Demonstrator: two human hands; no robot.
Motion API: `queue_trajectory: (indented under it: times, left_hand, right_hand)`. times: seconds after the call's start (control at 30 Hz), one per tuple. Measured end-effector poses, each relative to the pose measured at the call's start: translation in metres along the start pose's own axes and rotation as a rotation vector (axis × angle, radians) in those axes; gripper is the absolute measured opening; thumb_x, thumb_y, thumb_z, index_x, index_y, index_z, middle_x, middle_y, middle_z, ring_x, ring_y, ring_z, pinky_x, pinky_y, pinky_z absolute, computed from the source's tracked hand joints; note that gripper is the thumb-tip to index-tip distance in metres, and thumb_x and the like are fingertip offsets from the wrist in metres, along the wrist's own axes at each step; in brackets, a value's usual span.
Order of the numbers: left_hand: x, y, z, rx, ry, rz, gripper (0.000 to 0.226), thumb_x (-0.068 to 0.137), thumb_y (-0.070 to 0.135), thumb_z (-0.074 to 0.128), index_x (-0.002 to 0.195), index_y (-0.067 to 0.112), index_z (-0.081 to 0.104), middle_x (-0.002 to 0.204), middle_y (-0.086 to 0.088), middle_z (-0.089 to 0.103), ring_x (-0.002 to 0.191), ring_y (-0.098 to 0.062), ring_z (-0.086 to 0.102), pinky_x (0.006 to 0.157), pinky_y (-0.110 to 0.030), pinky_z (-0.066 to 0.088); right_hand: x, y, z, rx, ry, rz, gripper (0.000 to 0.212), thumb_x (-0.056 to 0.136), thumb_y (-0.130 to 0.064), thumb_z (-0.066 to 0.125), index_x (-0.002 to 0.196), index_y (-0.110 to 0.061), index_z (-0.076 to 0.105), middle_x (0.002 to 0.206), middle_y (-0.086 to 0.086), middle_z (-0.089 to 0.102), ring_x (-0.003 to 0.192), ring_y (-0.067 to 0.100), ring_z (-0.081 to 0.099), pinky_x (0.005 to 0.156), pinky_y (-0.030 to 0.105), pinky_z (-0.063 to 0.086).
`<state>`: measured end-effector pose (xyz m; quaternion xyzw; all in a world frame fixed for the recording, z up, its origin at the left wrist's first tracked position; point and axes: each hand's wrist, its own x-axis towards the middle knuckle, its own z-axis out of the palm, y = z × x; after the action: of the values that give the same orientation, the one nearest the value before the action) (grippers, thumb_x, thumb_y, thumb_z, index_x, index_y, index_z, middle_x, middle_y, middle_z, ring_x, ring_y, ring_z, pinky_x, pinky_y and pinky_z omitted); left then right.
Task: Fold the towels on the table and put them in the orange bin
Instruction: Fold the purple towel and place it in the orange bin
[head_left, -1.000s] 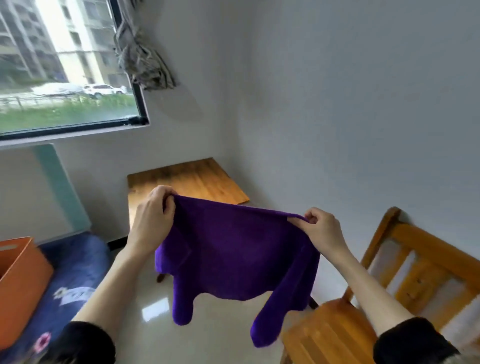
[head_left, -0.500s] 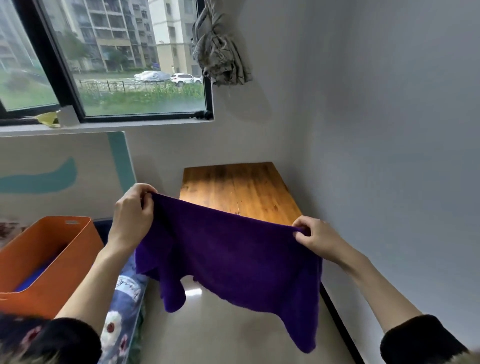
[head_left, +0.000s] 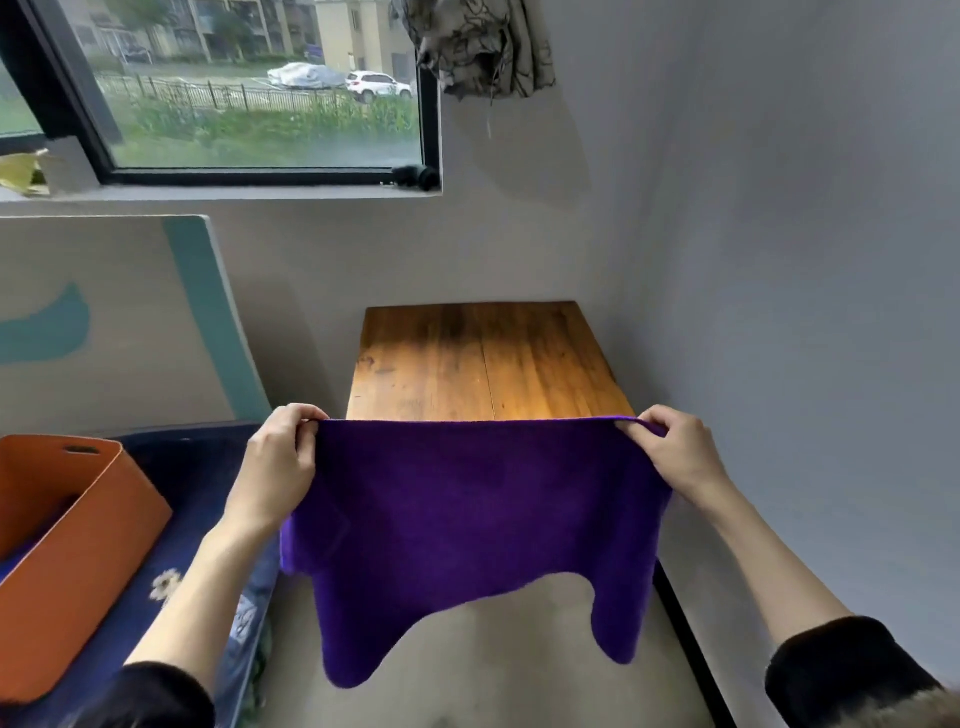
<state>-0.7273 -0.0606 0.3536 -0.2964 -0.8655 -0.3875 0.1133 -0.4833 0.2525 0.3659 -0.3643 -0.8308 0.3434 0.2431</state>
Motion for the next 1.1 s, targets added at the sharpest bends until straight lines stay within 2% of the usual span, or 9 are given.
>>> queue_trajectory:
  times: [0.1, 0.2, 0.33, 0.43, 0.57, 0.7, 0.8, 1.0, 1.1]
  left_hand:
    - [0.037, -0.021, 0.026, 0.043, -0.071, -0.026, 0.016, 0.090, 0.000, 0.051, 0.096, 0.006, 0.065, 0.097, -0.012, 0.065, 0.090, -0.028, 0.059, 0.082, -0.032, 0.041]
    - [0.074, -0.034, 0.050, 0.095, -0.106, -0.037, 0.012, 0.092, 0.008, 0.052, 0.097, 0.009, 0.064, 0.098, -0.010, 0.065, 0.092, -0.031, 0.059, 0.081, -0.040, 0.045]
    - [0.120, -0.049, 0.079, 0.183, -0.144, -0.080, 0.010, 0.094, 0.019, 0.049, 0.096, 0.016, 0.059, 0.100, -0.006, 0.064, 0.090, -0.031, 0.059, 0.073, -0.039, 0.044]
    - [0.157, -0.062, 0.104, 0.236, -0.197, -0.084, 0.012, 0.095, 0.022, 0.047, 0.099, 0.016, 0.057, 0.102, -0.007, 0.064, 0.092, -0.034, 0.058, 0.074, -0.041, 0.045]
    - [0.208, -0.078, 0.144, 0.275, -0.244, -0.100, 0.015, 0.096, 0.023, 0.045, 0.102, 0.015, 0.057, 0.103, -0.006, 0.064, 0.094, -0.032, 0.058, 0.073, -0.040, 0.044]
    - [0.264, -0.097, 0.190, 0.316, -0.294, -0.144, 0.015, 0.096, 0.023, 0.044, 0.101, 0.018, 0.058, 0.105, -0.004, 0.064, 0.096, -0.030, 0.058, 0.073, -0.038, 0.043]
    - [0.303, -0.111, 0.229, 0.350, -0.348, -0.193, 0.016, 0.095, 0.023, 0.045, 0.102, 0.020, 0.060, 0.107, -0.003, 0.064, 0.098, -0.030, 0.058, 0.075, -0.037, 0.044]
    - [0.356, -0.138, 0.293, 0.357, -0.497, -0.312, 0.021, 0.093, 0.017, 0.044, 0.105, 0.018, 0.062, 0.110, -0.005, 0.063, 0.101, -0.028, 0.058, 0.081, -0.037, 0.045]
    - [0.360, -0.150, 0.316, 0.294, -0.591, -0.361, 0.023, 0.093, 0.016, 0.042, 0.109, 0.016, 0.059, 0.110, -0.006, 0.062, 0.101, -0.027, 0.058, 0.086, -0.039, 0.047]
  right_hand:
    - [0.045, 0.007, 0.020, -0.047, -0.029, 0.042, 0.013, 0.084, -0.019, 0.067, 0.073, -0.018, 0.061, 0.076, 0.000, 0.064, 0.073, 0.016, 0.056, 0.060, 0.024, 0.037]
    - [0.088, 0.010, 0.041, -0.162, 0.016, 0.040, 0.005, 0.084, -0.017, 0.065, 0.080, -0.015, 0.064, 0.085, 0.002, 0.060, 0.077, 0.018, 0.054, 0.066, 0.024, 0.036]
    - [0.142, 0.012, 0.066, -0.301, 0.081, 0.066, 0.012, 0.085, -0.023, 0.063, 0.082, -0.012, 0.067, 0.081, 0.001, 0.053, 0.075, 0.019, 0.049, 0.065, 0.027, 0.035]
    - [0.184, 0.015, 0.084, -0.383, 0.091, 0.086, 0.020, 0.087, -0.029, 0.061, 0.078, -0.012, 0.065, 0.079, 0.003, 0.054, 0.072, 0.020, 0.046, 0.062, 0.026, 0.033]
    - [0.246, 0.023, 0.111, -0.449, 0.073, 0.106, 0.024, 0.087, -0.034, 0.060, 0.078, -0.012, 0.065, 0.088, 0.010, 0.062, 0.081, 0.031, 0.056, 0.064, 0.028, 0.036]
    - [0.312, 0.039, 0.143, -0.497, 0.013, 0.110, 0.024, 0.088, -0.033, 0.059, 0.085, -0.011, 0.067, 0.095, 0.012, 0.064, 0.088, 0.032, 0.058, 0.066, 0.029, 0.038]
    - [0.362, 0.055, 0.170, -0.536, -0.042, 0.097, 0.026, 0.089, -0.032, 0.058, 0.092, -0.009, 0.068, 0.099, 0.014, 0.065, 0.093, 0.034, 0.058, 0.075, 0.035, 0.044]
    - [0.436, 0.085, 0.216, -0.599, -0.170, 0.097, 0.024, 0.093, -0.025, 0.053, 0.103, -0.009, 0.067, 0.107, 0.017, 0.062, 0.102, 0.035, 0.053, 0.083, 0.038, 0.040]
    - [0.447, 0.096, 0.237, -0.564, -0.219, 0.106, 0.028, 0.093, -0.023, 0.053, 0.116, -0.010, 0.061, 0.117, 0.016, 0.060, 0.109, 0.034, 0.051, 0.089, 0.041, 0.041]
